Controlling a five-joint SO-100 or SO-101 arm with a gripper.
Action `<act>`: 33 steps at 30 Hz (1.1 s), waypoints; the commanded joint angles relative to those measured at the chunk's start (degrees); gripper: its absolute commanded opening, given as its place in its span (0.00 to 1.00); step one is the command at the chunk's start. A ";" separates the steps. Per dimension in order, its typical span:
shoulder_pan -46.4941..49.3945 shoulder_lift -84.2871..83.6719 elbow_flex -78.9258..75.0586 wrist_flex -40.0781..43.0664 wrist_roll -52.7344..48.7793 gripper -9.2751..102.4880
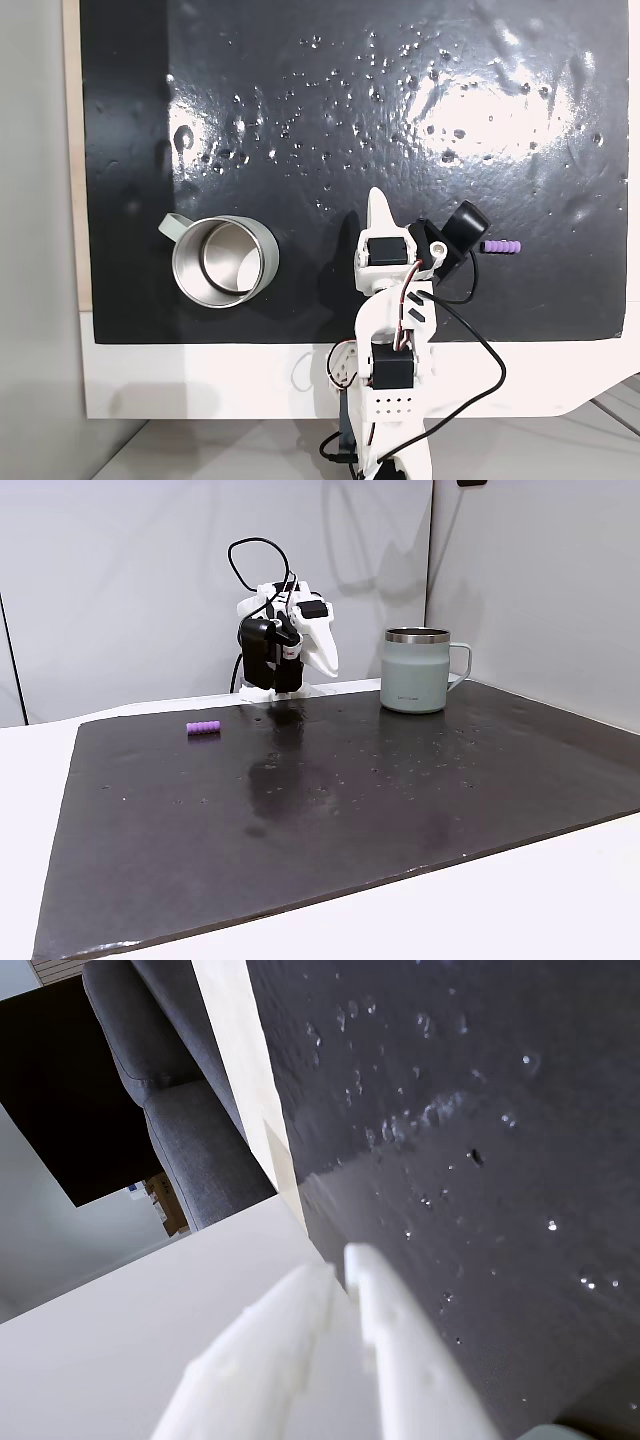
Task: Grasp a pengrip and put it in the cup.
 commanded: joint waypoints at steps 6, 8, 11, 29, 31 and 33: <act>-0.53 0.70 2.37 0.35 -0.97 0.09; -0.53 0.70 2.37 0.35 -0.97 0.09; -0.53 0.70 2.37 0.35 -0.97 0.09; 1.41 -18.28 -35.24 22.68 -4.39 0.08; 2.90 -21.80 -40.69 26.19 -6.50 0.09; 4.57 -25.93 -46.58 30.67 -7.65 0.10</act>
